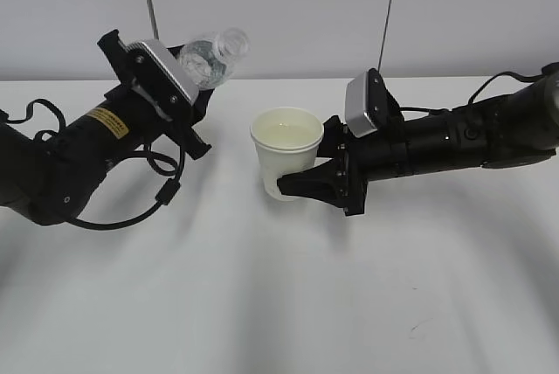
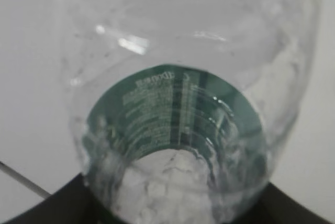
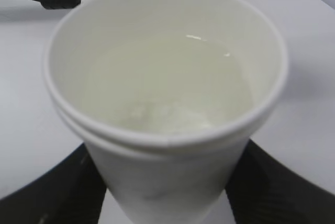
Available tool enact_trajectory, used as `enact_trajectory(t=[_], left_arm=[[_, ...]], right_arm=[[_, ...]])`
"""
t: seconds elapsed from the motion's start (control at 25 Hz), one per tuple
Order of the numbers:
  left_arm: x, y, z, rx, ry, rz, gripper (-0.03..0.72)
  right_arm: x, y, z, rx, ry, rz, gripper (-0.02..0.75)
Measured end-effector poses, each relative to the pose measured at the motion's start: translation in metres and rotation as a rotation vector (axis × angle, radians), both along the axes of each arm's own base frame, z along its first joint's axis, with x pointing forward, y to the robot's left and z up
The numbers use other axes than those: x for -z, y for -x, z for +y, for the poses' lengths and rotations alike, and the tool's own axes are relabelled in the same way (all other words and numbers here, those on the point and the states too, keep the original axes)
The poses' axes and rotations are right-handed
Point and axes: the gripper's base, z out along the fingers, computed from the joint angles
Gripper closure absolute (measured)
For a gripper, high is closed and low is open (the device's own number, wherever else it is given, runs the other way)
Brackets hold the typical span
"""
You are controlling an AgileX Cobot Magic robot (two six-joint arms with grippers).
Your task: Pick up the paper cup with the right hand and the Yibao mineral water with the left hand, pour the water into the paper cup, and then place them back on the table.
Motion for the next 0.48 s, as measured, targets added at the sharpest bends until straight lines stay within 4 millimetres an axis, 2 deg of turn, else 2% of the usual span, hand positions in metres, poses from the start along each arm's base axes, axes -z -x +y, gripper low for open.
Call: enact_trajectory(t=[0.24, 0.48], left_arm=[[0.001, 0.000, 0.003, -0.008, 0.416, 0.247, 0.324], [0.014, 0.012, 0.006, 0.011, 0.647, 0.455, 0.324]], right_arm=[[-0.004, -0.006, 0.000, 0.057, -0.040, -0.031, 0.265], [-0.007, -0.023, -0.008, 0.263, -0.039, -0.096, 0.265]])
